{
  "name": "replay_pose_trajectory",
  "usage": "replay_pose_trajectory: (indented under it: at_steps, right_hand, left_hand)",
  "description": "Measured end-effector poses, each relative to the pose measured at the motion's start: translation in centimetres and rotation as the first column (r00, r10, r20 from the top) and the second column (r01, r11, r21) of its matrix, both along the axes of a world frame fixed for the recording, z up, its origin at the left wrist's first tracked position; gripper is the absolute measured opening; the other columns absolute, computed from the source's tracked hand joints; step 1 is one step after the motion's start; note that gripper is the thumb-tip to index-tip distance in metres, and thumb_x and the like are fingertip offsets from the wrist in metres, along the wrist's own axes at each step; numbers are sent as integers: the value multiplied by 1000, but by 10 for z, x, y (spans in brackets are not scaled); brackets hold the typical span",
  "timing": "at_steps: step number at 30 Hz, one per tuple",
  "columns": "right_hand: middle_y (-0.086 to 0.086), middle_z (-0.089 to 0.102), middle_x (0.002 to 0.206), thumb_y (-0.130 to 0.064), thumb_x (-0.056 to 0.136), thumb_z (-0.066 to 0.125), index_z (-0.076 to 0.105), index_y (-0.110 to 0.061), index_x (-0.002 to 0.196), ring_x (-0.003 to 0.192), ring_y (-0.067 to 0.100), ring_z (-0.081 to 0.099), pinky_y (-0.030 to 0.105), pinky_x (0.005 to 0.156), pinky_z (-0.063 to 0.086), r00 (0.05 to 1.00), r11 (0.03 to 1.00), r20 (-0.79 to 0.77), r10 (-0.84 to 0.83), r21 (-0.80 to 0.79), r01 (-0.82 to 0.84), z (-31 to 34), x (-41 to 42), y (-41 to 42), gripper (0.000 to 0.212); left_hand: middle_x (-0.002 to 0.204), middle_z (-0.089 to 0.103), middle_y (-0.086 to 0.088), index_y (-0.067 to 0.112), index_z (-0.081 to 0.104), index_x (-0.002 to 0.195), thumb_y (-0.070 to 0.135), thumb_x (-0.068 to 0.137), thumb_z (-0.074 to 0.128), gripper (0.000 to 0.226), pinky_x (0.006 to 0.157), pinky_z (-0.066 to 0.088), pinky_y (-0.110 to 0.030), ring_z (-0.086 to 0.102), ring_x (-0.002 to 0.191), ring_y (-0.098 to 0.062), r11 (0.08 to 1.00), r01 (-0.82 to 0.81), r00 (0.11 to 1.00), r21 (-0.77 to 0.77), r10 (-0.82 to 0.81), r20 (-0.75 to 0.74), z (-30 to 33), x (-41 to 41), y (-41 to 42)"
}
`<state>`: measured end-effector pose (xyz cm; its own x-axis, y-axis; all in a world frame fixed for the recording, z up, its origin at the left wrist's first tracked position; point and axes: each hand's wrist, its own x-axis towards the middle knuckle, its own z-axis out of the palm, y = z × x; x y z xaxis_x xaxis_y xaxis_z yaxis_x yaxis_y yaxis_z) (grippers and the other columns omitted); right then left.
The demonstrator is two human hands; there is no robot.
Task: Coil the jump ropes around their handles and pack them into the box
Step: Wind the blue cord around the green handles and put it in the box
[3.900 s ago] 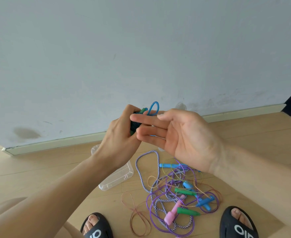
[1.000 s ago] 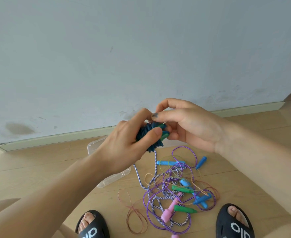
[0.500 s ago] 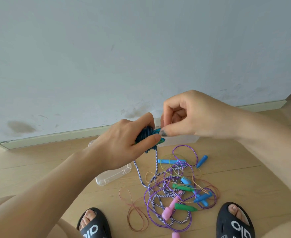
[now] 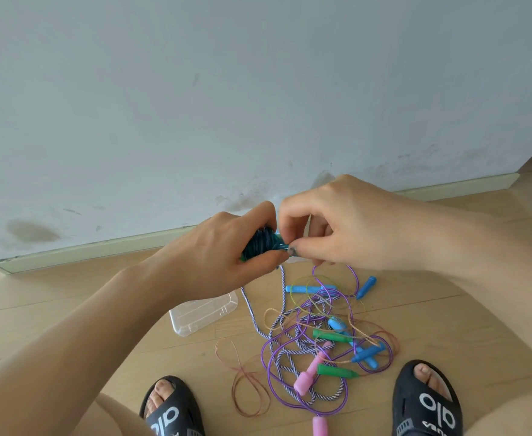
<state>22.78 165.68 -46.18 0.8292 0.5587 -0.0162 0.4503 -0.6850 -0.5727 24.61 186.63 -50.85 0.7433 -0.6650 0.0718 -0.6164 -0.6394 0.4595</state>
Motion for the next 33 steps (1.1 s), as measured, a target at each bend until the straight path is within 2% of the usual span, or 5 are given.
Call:
replay_pose_trajectory:
  at_steps: [4, 10, 17, 27, 33]
  right_hand:
    - [-24, 64, 78, -10, 81, 66, 63, -20, 81, 64, -7, 59, 11, 57, 42, 996, 998, -90, -28, -63, 22, -2, 0, -2, 11]
    - [-4, 71, 78, -9, 85, 67, 54, -20, 90, 63, 6, 70, 34, 69, 56, 985, 990, -129, -111, 70, 121, -9, 2, -2, 18]
    - [-6, 56, 72, -5, 80, 62, 58, -19, 86, 65, 15, 49, 33, 63, 44, 950, 998, 309, 33, -57, -16, -16, -2, 5, 16]
    - [4, 72, 74, -1, 87, 65, 63, -14, 85, 68, 17, 71, 43, 74, 58, 988, 900, -93, -126, 409, 153, -16, -2, 5, 14]
    - [-3, 65, 83, 2, 77, 63, 66, -14, 78, 75, 15, 65, 33, 69, 53, 982, 964, 185, -38, 267, -13, -11, 0, 9, 16]
  left_hand:
    - [59, 46, 9, 27, 38, 96, 55, 89, 49, 31, 47, 38, -31, 47, 52, -14, 998, -21, 994, 58, 14, 111, -2, 0, -1]
    - [65, 56, 7, 31, 35, 96, 56, 90, 47, 29, 50, 43, -36, 49, 53, -16, 997, -62, 993, 38, 58, 100, 0, 0, 0]
    - [77, 70, 10, 25, 44, 103, 52, 94, 48, 29, 59, 48, -34, 59, 61, -14, 997, -75, 990, 14, 76, -122, 0, 0, 0]
    - [60, 65, 7, 22, 48, 92, 36, 98, 54, 16, 53, 51, -28, 60, 49, -16, 991, -109, 947, -77, 80, -312, 14, -3, -1]
    - [67, 62, -2, 23, 50, 98, 49, 95, 50, 26, 63, 49, -44, 57, 58, -16, 997, -30, 967, 72, 47, -250, 8, -9, -2]
